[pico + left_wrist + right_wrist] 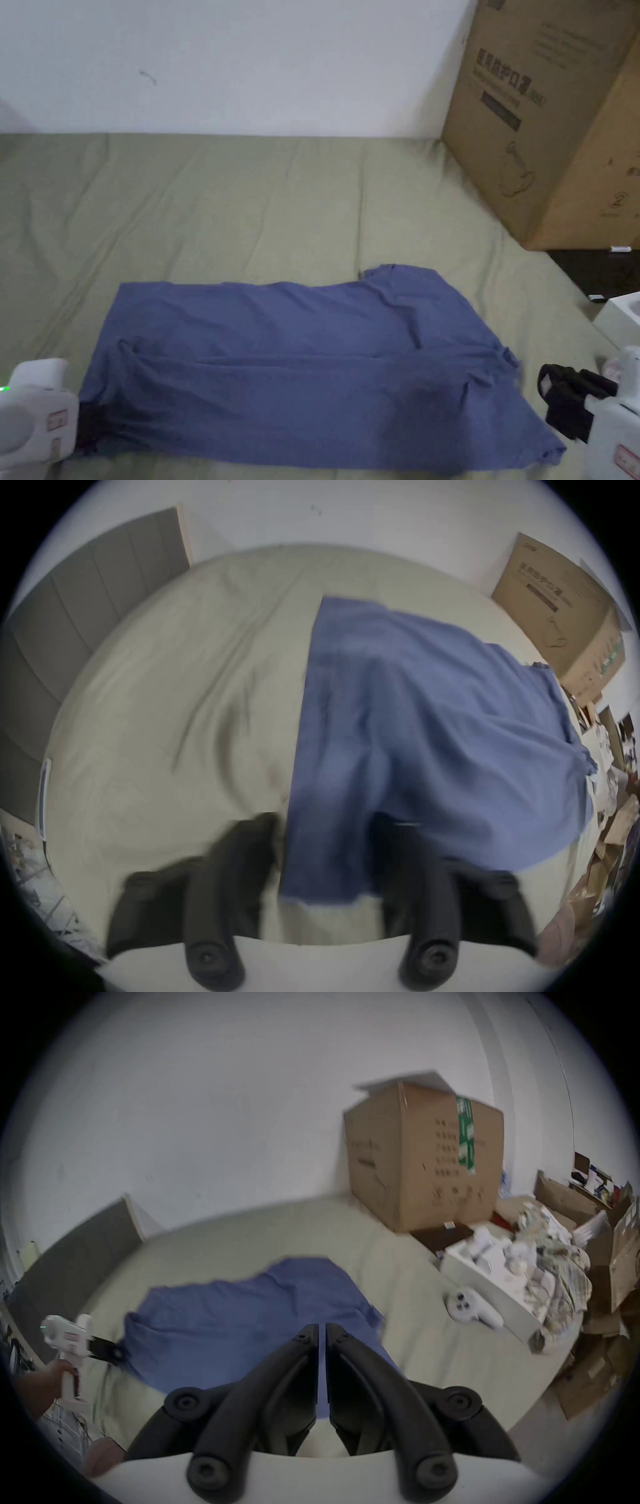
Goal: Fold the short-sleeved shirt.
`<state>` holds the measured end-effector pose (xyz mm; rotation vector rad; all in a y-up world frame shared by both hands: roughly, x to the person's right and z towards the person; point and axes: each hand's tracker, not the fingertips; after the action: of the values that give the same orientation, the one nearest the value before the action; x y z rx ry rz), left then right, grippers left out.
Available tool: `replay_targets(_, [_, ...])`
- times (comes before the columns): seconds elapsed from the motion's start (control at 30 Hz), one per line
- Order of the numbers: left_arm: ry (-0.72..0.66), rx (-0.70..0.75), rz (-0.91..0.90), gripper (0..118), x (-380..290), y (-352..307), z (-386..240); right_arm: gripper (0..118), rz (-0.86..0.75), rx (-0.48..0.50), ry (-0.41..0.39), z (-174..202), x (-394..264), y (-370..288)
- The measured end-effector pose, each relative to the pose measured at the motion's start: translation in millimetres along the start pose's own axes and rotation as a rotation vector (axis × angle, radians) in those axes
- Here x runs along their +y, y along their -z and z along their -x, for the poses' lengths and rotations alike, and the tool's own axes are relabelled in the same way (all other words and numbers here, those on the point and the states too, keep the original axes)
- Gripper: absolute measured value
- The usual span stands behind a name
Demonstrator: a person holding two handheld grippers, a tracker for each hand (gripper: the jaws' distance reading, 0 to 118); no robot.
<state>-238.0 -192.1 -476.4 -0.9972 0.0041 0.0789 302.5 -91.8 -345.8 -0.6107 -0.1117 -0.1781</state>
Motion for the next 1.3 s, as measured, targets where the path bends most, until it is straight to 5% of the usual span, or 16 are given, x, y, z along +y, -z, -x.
replay_targets(0.1, [-0.059,-0.096,-0.015,2,-6,-26,4,4,0.113,0.136,0.166,-43,2,34])
replay_targets(0.2, [-0.044,-0.096,-0.025,2,-6,-52,-4,7,0.251,0.039,0.206,-69,5,79])
replay_targets(0.27, [-0.029,-0.097,-0.028,2,-6,-58,-7,27,0.355,-0.032,0.215,-79,8,109])
replay_targets(0.3, [-0.023,-0.100,-0.022,2,-2,-56,-4,27,0.419,-0.053,0.222,-83,8,125])
replay_targets(0.33, [-0.018,-0.100,-0.020,2,-2,-56,-5,81,0.491,-0.070,0.211,-86,4,139])
replay_targets(0.37, [-0.015,-0.101,-0.015,2,-3,-56,-5,112,0.538,-0.058,0.227,-89,-1,151])
replay_targets(0.4, [-0.024,-0.110,0.001,2,-4,-55,-5,118,0.573,-0.071,0.227,-92,-3,161])
replay_targets(0.5, [-0.027,-0.102,0.018,2,-6,-48,0,118,0.698,-0.125,0.159,-96,-17,183])
replay_targets(0.6, [0.001,-0.065,0.045,2,-11,-41,2,108,0.651,-0.091,0.055,-85,-13,167])
replay_targets(0.67, [-0.005,-0.061,0.053,2,-12,-40,2,71,0.636,-0.086,-0.022,-76,-7,154])
replay_targets(0.73, [-0.024,-0.062,0.058,2,-13,-41,2,6,0.643,0.048,0.003,-73,-3,143])
replay_targets(0.8, [-0.014,-0.049,0.038,2,-12,-48,-2,6,0.666,0.068,0.031,-64,-1,134])
replay_targets(0.93, [0.050,-0.042,-0.005,2,-8,-79,-2,6,0.571,0.027,-0.143,-53,14,101])
replay_targets(1.03, [0.132,-0.008,-0.012,2,-16,-113,6,6,0.585,0.081,-0.055,-65,22,65])
replay_targets(1.13, [0.153,-0.021,0.032,2,-41,-141,21,6,0.607,0.114,-0.051,-73,12,29])
replay_targets(1.3, [-0.022,-0.153,0.202,2,-94,-127,55,6,0.678,0.139,0.007,-76,-34,20])
